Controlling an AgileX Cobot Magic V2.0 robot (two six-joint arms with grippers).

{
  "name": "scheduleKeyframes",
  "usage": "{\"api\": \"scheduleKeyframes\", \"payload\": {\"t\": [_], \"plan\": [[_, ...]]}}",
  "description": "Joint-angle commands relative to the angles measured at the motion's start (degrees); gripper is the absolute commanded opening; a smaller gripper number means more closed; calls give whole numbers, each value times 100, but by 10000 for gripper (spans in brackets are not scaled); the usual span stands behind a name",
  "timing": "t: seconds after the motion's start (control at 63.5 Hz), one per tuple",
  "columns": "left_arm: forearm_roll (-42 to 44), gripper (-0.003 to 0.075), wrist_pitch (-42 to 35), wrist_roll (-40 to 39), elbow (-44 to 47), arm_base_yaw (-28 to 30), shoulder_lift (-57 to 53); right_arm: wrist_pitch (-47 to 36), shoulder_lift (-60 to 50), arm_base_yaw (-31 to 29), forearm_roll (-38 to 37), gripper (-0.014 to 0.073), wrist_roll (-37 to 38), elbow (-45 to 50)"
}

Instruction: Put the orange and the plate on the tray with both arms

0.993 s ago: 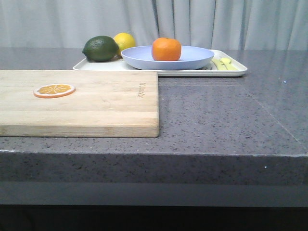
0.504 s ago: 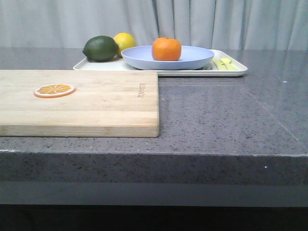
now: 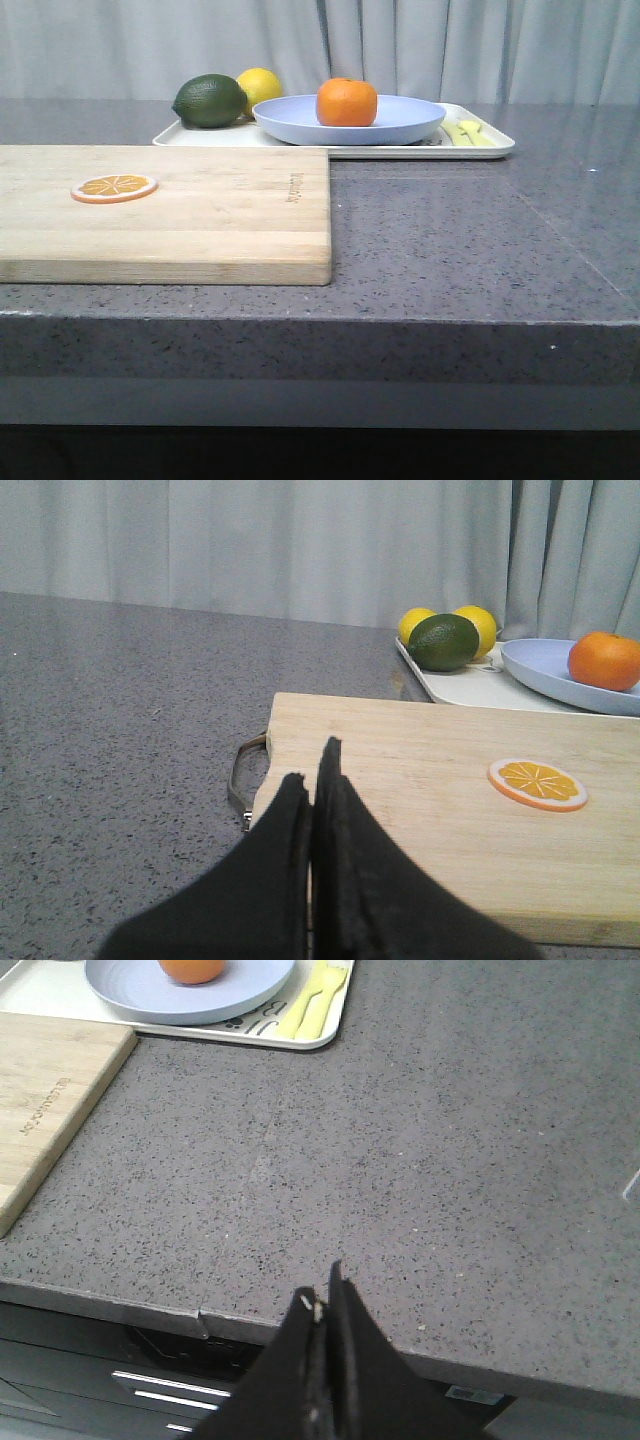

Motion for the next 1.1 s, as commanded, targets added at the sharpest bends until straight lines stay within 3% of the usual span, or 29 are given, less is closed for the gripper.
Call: {"api": "scheduleKeyframes", "payload": {"t": [0.0,0.41,0.552,0.693,1.087], "plan": [[-52,-20,-413,-47,149,21,-108,-394,72,-30,-60,-66,-36,-119],[-52,-20,-413,-47,149,21,-108,-537,39,-30,-283,-66,-36,-66],[-52,-20,-413,-47,149,21,-108,-1495,-157,-128,-344,-64,-394,558],[-52,-20,-413,-47,149,21,-108,-2721,-586,-330,61,-62,-923,1667],[-52,-20,-413,-47,149,21,-108,-5395,-1961,-656,423,-62,-943,4282]]}}
